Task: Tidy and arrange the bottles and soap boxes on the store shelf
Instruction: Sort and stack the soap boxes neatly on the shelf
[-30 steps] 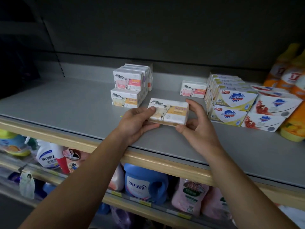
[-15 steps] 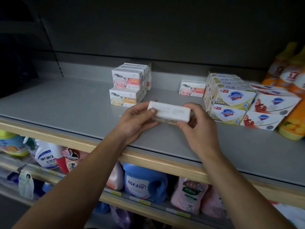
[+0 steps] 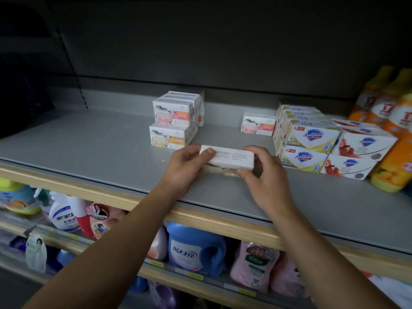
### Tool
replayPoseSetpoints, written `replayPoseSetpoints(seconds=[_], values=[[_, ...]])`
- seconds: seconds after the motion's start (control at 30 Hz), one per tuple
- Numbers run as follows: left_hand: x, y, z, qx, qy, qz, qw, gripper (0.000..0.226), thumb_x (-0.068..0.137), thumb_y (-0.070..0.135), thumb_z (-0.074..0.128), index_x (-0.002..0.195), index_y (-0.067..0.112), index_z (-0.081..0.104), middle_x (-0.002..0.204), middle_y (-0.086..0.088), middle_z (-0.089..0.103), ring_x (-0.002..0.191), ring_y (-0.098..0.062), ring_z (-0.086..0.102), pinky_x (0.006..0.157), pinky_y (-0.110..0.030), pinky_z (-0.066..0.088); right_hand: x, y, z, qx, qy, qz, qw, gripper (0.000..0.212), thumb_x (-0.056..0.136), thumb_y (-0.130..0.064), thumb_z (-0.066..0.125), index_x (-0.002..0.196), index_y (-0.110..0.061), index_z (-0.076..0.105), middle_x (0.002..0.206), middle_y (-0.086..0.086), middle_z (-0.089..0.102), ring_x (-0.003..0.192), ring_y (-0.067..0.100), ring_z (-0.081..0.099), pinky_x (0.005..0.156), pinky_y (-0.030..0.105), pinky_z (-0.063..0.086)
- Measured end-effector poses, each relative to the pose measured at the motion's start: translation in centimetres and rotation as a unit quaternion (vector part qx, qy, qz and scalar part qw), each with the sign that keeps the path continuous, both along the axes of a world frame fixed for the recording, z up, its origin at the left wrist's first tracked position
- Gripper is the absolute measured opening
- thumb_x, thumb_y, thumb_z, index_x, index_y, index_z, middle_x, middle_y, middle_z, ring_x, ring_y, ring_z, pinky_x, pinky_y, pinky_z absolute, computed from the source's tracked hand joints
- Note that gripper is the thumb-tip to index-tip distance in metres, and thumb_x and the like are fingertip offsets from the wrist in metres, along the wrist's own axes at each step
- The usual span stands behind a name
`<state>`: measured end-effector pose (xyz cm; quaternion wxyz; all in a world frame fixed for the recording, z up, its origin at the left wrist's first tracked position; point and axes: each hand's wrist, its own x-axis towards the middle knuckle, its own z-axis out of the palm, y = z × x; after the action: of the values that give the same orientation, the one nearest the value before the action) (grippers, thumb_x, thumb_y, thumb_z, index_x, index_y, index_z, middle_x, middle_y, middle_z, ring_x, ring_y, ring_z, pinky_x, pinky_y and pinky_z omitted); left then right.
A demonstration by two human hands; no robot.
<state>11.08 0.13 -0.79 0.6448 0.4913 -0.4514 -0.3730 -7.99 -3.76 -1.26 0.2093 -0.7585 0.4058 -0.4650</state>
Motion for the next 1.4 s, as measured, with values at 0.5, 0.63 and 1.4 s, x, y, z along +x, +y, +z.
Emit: replayPoseSetpoints(seconds=[0.5, 0.63, 1.4], values=[[-2.3, -2.9, 1.2, -0.068, -0.615, 0.036, 0.785, 0.060, 0.080, 0.037, 0.075, 0.135, 0.021, 0.057, 0.130, -0.002, 0.061, 0.120, -0.026, 0.052, 0.098, -0.038, 0.046, -6.2, -3.7, 4.3, -0.131, 0.131, -0.182, 0.966, 0.046, 0.089, -0.032, 0.065, 0.130, -0.015, 0.057, 0.130, 0.008, 0.058, 0.121, 0.030, 0.045, 0.097, 0.035, 0.037], [-3.2, -5.8, 0.5, -0.077, -0.618, 0.067, 0.780, 0.055, 0.084, 0.034, 0.071, 0.136, 0.024, 0.055, 0.135, 0.000, 0.058, 0.123, -0.027, 0.049, 0.099, -0.039, 0.046, -7.8, -6.3, 5.2, -0.163, 0.231, -0.241, 0.928, 0.053, 0.090, -0.037, 0.062, 0.136, -0.012, 0.054, 0.138, 0.010, 0.052, 0.129, 0.032, 0.042, 0.110, 0.045, 0.030], [-6.8, -26.8, -0.7, -0.045, -0.625, 0.092, 0.774, 0.052, 0.091, 0.027, 0.062, 0.141, 0.022, 0.049, 0.149, -0.013, 0.042, 0.140, -0.033, 0.031, 0.116, -0.039, 0.025, -7.1, -9.1, 2.7, -0.193, 0.187, -0.270, 0.925, 0.054, 0.081, -0.036, 0.061, 0.128, -0.010, 0.058, 0.128, 0.012, 0.055, 0.125, 0.035, 0.045, 0.118, 0.052, 0.018]])
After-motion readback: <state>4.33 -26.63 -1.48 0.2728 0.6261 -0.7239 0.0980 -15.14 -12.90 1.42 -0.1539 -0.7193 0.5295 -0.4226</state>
